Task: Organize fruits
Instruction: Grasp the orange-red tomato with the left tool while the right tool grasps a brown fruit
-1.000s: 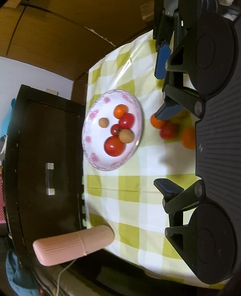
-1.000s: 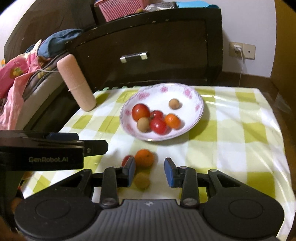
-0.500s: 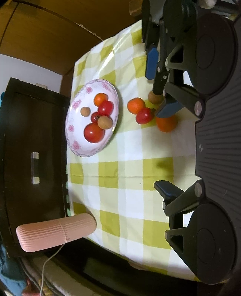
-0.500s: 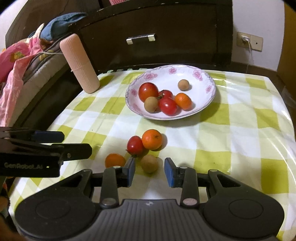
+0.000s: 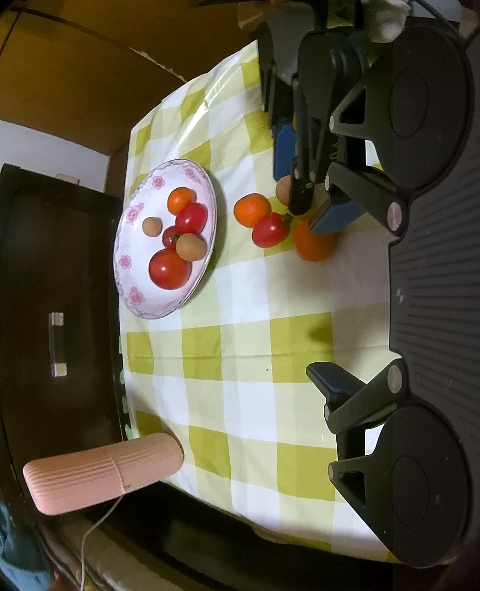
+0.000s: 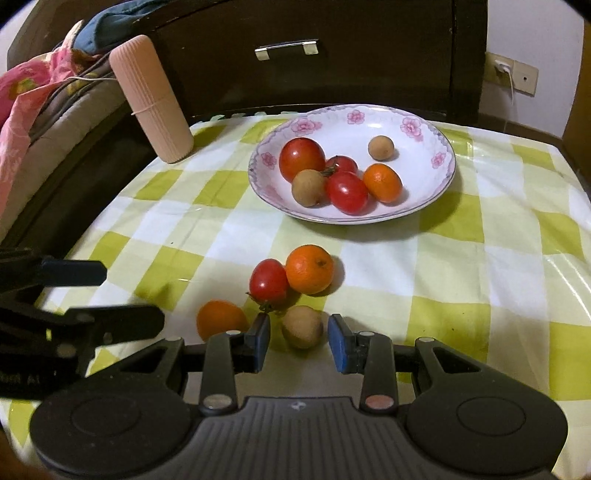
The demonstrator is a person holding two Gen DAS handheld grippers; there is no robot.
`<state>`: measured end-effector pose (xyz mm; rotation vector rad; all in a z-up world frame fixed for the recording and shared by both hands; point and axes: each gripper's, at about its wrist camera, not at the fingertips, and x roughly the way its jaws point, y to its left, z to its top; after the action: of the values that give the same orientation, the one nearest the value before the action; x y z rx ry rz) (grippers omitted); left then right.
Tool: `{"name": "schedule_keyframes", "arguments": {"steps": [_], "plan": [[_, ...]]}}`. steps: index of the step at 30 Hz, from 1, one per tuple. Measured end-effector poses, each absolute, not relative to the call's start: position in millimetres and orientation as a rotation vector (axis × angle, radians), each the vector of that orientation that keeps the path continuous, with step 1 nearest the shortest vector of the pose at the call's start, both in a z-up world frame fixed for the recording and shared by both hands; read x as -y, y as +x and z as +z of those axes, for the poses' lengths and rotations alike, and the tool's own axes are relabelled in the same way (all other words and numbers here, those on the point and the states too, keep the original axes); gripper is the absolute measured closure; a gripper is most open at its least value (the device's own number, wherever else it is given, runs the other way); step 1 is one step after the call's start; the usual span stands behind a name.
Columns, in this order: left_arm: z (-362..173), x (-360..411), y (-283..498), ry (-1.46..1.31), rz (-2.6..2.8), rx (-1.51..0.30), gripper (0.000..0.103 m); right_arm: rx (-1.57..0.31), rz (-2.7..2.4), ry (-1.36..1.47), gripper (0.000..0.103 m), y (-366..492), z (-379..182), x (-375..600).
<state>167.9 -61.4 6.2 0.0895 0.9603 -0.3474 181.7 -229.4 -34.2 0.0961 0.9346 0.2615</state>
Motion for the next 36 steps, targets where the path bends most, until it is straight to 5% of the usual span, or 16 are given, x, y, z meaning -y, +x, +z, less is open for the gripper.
{"name": "schedule_keyframes", "arguments": {"steps": [4,17,25,32,36], "plan": [[3,70,165,0.122,-0.368,-0.960,0.021,-0.935,0.269,0.090,0.076,182,-33,229],[-14,98,173,0.185,-0.419,-0.971,0.023,-0.932,0.243,0.133,0.077,174,-26,254],[-32,109,182,0.209,-0.408,-0.997,0.033,-0.947,0.234,0.138,0.077,170,-32,266],[-27,112,179,0.198,-0.422,-0.990,0.058,-0.955,0.252,0.123,0.077,167,-33,268],[-22,113,176,0.207,-0.431,-0.977,0.060,-0.964,0.262,0.126,0.074,169,-33,269]]}}
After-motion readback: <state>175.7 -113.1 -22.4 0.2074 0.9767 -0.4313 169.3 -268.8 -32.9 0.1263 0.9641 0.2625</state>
